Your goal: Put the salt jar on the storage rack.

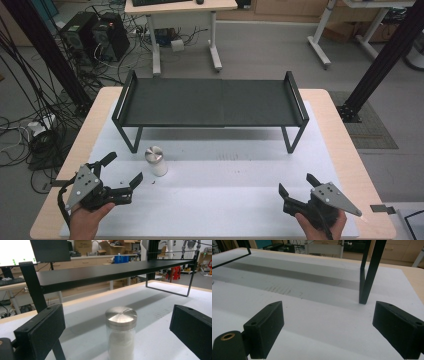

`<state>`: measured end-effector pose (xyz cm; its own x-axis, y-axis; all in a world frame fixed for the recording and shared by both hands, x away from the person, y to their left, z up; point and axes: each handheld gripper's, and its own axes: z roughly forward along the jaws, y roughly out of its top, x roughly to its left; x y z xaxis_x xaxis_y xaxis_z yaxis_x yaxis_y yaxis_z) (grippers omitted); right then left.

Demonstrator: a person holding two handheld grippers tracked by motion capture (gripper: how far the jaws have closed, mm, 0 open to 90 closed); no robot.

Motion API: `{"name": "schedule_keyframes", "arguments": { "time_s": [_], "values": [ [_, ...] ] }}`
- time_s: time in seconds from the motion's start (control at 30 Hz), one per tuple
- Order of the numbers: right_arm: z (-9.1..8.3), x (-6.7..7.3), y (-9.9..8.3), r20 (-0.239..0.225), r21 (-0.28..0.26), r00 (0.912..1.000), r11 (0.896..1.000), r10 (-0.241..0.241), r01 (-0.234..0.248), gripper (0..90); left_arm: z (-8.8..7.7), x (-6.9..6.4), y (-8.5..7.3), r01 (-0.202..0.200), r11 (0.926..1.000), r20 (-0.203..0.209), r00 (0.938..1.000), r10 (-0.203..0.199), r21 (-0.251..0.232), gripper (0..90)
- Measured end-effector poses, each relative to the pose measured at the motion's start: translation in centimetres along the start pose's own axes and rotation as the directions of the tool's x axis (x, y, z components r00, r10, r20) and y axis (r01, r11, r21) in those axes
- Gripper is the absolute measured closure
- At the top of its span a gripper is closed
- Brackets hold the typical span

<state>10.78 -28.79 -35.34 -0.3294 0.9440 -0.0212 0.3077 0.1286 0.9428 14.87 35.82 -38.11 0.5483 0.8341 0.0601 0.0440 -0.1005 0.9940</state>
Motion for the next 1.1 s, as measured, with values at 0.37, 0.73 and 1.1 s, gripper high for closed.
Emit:
{"name": "schedule_keyframes", "arguments": {
  "time_s": [0.37, 0.73, 1.1],
  "values": [
    [-0.1, 0.1, -0.2, -0.003, 0.003, 1.0, 1.0, 0.003, -0.003, 9.9, 2.0, -0.9, -0.3, -0.041, 0.9988, -0.011, 0.9991, 0.042, 0.027, 0.3],
    [0.0, 0.1, -0.6, -0.008, 0.004, 0.9999, 1.0, 0.015, -0.015, 10.0, 4.3, -1.4, -0.8, -0.037, 0.9965, -0.025, 0.9989, 0.039, 0.075, 0.4],
    [0.0, -0.1, -0.8, -0.012, 0.002, 0.9996, 1.0, 0.025, -0.025, 9.9, 6.5, -1.9, -1.6, -0.032, 0.9914, -0.026, 0.999, 0.035, 0.127, 1.3]
  ]
}}
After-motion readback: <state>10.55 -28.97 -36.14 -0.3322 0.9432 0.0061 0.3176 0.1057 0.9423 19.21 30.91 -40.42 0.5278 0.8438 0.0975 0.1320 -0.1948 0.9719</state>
